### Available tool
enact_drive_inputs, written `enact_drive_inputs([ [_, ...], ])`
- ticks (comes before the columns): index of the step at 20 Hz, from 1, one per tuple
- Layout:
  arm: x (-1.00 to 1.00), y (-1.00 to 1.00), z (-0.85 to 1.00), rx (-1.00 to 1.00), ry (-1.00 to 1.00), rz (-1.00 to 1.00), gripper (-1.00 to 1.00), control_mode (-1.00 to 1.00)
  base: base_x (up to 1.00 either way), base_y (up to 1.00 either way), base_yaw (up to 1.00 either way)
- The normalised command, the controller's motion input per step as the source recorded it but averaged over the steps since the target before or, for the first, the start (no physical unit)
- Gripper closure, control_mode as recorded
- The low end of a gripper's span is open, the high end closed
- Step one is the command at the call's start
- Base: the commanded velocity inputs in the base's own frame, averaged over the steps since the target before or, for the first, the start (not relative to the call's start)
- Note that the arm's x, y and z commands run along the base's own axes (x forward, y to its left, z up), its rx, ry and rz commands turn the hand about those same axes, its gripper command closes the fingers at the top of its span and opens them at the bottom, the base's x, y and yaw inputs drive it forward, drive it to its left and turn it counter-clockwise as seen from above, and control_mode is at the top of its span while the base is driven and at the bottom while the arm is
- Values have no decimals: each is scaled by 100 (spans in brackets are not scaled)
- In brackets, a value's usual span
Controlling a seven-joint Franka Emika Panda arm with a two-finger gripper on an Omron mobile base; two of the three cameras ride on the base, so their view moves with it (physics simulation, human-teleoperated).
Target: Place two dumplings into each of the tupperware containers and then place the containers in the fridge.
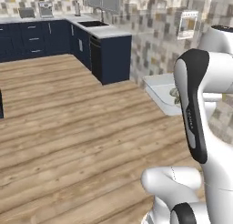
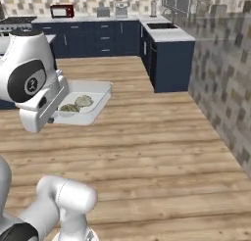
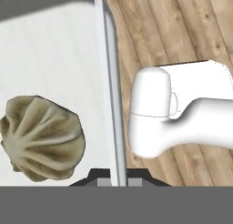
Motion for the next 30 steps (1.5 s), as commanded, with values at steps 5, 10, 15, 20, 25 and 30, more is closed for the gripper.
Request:
enact_drive_inputs([
  [5,0,0,0,0,0,0,100,100,100,-6,49],
  [10,0,0,0,0,0,0,100,100,100,-4,34],
  [15,0,0,0,0,0,0,100,100,100,-16,35],
  [20,0,0,0,0,0,0,100,100,100,-30,35],
  [25,0,0,0,0,0,0,100,100,100,-21,41],
  [30,0,0,0,0,0,0,100,100,100,-7,50],
])
